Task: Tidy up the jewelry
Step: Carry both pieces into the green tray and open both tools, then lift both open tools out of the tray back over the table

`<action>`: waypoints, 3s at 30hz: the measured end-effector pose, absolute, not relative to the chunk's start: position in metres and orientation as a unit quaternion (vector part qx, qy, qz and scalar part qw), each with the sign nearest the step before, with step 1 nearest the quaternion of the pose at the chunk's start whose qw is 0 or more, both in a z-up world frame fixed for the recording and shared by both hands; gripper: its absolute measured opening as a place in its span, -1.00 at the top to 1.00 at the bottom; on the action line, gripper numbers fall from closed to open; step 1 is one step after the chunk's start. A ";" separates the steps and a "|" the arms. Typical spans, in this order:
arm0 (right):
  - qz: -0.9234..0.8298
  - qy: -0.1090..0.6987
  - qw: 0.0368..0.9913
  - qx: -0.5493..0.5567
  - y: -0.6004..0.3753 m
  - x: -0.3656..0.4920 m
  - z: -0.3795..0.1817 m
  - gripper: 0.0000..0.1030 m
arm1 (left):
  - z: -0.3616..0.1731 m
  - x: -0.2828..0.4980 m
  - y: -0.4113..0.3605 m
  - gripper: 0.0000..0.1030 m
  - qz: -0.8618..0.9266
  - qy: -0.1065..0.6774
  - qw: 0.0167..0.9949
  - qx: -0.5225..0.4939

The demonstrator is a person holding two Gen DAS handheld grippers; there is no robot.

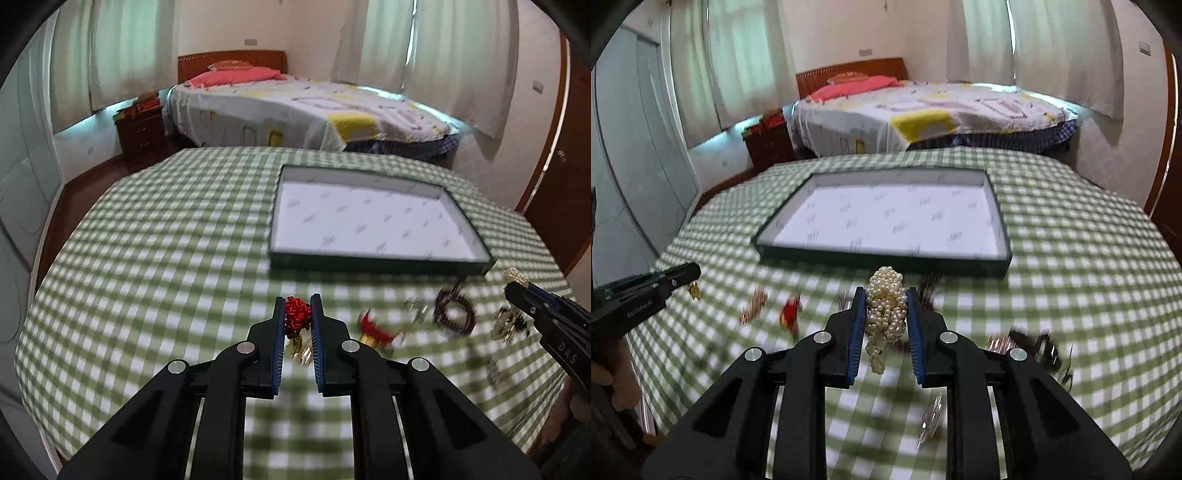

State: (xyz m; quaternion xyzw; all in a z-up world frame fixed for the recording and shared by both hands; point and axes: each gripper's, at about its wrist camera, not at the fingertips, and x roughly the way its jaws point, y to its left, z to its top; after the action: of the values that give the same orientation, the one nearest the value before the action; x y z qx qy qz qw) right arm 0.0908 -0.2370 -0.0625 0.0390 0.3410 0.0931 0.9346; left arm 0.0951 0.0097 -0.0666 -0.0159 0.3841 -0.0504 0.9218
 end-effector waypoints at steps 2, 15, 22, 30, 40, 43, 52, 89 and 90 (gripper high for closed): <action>0.089 0.328 0.940 0.037 -0.241 0.102 -0.055 0.58 | -0.059 0.107 0.004 0.73 -0.061 0.377 0.924 -0.018; 0.078 0.312 0.946 0.035 -0.260 0.218 -0.044 0.58 | -0.052 0.219 -0.035 0.73 -0.086 0.362 0.928 -0.027; 0.069 0.342 0.937 0.037 -0.265 0.282 -0.068 0.58 | -0.080 0.295 -0.056 0.73 -0.074 0.396 0.915 -0.021; 0.068 0.418 0.905 0.040 -0.270 0.337 -0.108 0.58 | -0.108 0.341 -0.066 0.73 -0.066 0.442 0.894 -0.015; 0.069 0.487 0.870 0.033 -0.265 0.364 -0.141 0.55 | -0.127 0.361 -0.078 0.70 -0.060 0.474 0.878 0.011; 0.069 0.485 0.871 0.032 -0.264 0.363 -0.143 0.37 | -0.128 0.364 -0.081 0.68 -0.060 0.474 0.878 0.022; 0.064 0.476 0.877 0.025 -0.264 0.361 -0.138 -0.03 | -0.128 0.361 -0.086 -0.21 -0.055 0.462 0.884 0.040; 0.055 0.335 0.941 0.006 -0.250 0.208 -0.037 -0.46 | -0.031 0.218 -0.049 -0.56 -0.052 0.323 0.945 0.001; 0.052 0.332 0.942 0.005 -0.250 0.200 -0.035 -0.46 | -0.028 0.209 -0.046 -0.57 -0.051 0.317 0.947 -0.003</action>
State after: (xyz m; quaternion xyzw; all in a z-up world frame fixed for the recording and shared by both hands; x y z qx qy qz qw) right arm 0.2000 -0.2503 -0.0350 0.0046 0.3319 0.0525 0.9418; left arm 0.2088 -0.0463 -0.0283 -0.0030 0.3172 -0.0510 0.9470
